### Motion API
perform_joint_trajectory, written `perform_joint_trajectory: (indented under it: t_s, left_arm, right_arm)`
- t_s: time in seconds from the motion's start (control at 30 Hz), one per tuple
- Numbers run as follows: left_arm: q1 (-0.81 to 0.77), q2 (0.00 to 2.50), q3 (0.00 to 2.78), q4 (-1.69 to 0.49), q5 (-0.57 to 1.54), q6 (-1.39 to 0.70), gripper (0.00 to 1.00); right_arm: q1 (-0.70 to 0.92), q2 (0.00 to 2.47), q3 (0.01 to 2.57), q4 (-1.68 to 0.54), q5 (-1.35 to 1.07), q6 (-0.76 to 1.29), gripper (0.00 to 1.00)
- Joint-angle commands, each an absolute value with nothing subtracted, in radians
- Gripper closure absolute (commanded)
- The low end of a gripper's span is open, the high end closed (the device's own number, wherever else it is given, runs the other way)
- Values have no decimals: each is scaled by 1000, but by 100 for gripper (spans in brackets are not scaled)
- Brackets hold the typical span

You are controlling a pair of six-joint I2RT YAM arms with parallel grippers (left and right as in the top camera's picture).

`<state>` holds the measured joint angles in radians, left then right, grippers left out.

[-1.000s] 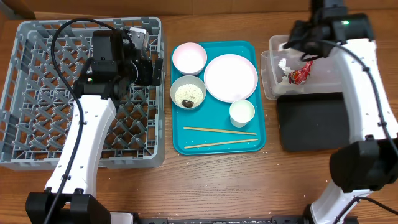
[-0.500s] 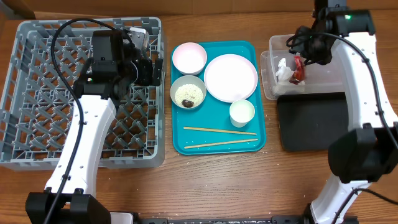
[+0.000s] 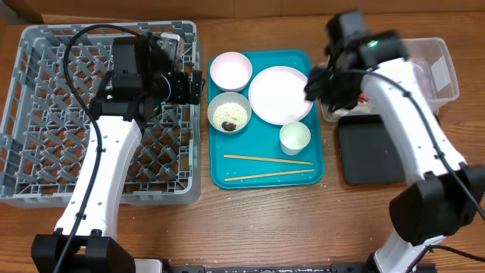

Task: Sort waste into correct bins and load items into the dishwasher
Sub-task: 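Grasp the white paper cup with the right gripper and lift it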

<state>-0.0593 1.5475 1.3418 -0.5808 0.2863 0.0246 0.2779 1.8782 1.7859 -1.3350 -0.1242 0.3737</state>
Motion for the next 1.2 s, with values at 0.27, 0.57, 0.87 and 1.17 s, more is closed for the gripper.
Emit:
perform_joint_trajectory:
  t_s: [0.27, 0.57, 0.87, 1.17]
  left_arm:
    - [-60, 1549, 1361, -581, 315, -4, 0]
    - [-60, 1549, 1361, -580, 315, -4, 22]
    - [-36, 1554, 1361, -579, 655, -60, 23]
    - [74, 1748, 1361, -498, 1483, -60, 0]
  right_arm:
    - [303, 1875, 1460, -1110, -160, 421, 48]
    - [303, 1873, 1372, -1040, -186, 423, 96]
    - [285, 1794, 1493, -992, -356, 416, 96]
    - [255, 1786, 1492, -534, -919, 429, 96]
